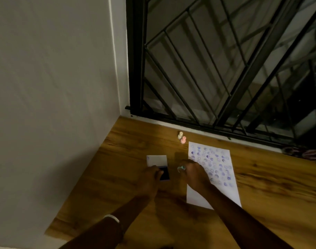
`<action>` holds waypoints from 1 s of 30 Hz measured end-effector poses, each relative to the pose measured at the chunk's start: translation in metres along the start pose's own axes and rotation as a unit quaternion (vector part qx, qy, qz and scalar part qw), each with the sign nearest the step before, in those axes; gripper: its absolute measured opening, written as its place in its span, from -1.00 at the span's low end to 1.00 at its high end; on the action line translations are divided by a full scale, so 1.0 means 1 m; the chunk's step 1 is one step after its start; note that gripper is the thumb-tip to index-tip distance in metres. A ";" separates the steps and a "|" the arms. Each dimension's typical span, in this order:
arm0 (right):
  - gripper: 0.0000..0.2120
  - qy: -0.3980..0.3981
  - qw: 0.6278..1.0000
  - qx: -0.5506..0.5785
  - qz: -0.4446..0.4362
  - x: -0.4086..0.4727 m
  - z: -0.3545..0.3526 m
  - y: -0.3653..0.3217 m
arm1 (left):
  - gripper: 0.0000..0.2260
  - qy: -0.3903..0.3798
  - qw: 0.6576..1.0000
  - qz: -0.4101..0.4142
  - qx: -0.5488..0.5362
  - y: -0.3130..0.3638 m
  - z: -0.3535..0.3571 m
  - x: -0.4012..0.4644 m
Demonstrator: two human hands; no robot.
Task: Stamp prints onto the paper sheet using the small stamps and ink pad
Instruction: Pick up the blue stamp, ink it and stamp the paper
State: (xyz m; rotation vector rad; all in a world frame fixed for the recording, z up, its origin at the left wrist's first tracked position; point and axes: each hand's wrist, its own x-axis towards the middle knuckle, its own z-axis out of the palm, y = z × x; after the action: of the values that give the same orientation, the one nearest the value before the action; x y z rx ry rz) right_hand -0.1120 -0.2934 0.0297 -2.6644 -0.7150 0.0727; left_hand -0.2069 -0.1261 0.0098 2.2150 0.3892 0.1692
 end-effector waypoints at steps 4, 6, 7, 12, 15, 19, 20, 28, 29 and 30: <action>-0.83 0.010 0.999 -0.014 0.034 -0.018 -0.006 0.027 | -0.80 -0.085 0.984 0.107 0.113 0.015 0.035 -0.016; -0.79 0.001 0.998 -0.026 0.060 -0.024 -0.008 0.036 | -0.72 -0.148 0.963 0.132 0.181 0.026 0.050 -0.024; -0.78 -0.009 0.997 -0.031 0.071 -0.026 -0.010 0.040 | -0.66 -0.168 0.956 0.134 0.202 0.031 0.058 -0.026; -0.78 -0.039 0.995 -0.047 0.080 -0.026 -0.014 0.050 | -0.37 -0.205 0.933 0.125 0.268 0.036 0.080 -0.032; -0.76 -0.045 0.994 -0.056 0.078 -0.025 -0.013 0.052 | -0.33 -0.203 0.929 0.126 0.284 0.038 0.084 -0.030; -0.75 -0.050 0.994 -0.060 0.075 -0.024 -0.013 0.055 | -0.32 -0.216 0.928 0.116 0.281 0.041 0.087 -0.025; -0.76 -0.052 0.994 -0.062 0.073 -0.024 -0.012 0.055 | -0.32 -0.218 0.927 0.113 0.282 0.041 0.087 -0.024; -0.75 -0.052 0.993 -0.083 0.067 -0.026 -0.007 0.060 | -0.32 -0.226 0.927 0.105 0.282 0.039 0.092 -0.021; -0.76 -0.051 0.993 -0.087 0.065 -0.025 -0.007 0.060 | -0.33 -0.222 0.927 0.107 0.285 0.038 0.093 -0.021; -0.76 -0.049 0.993 -0.092 0.063 -0.025 -0.007 0.060 | -0.33 -0.217 0.927 0.109 0.286 0.038 0.093 -0.021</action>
State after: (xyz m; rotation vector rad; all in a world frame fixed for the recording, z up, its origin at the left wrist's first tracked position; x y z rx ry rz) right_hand -0.1041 -0.3560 0.0122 -2.8981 -0.6083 0.1813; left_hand -0.1953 -0.2241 -0.0186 2.7754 -0.0741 -0.3611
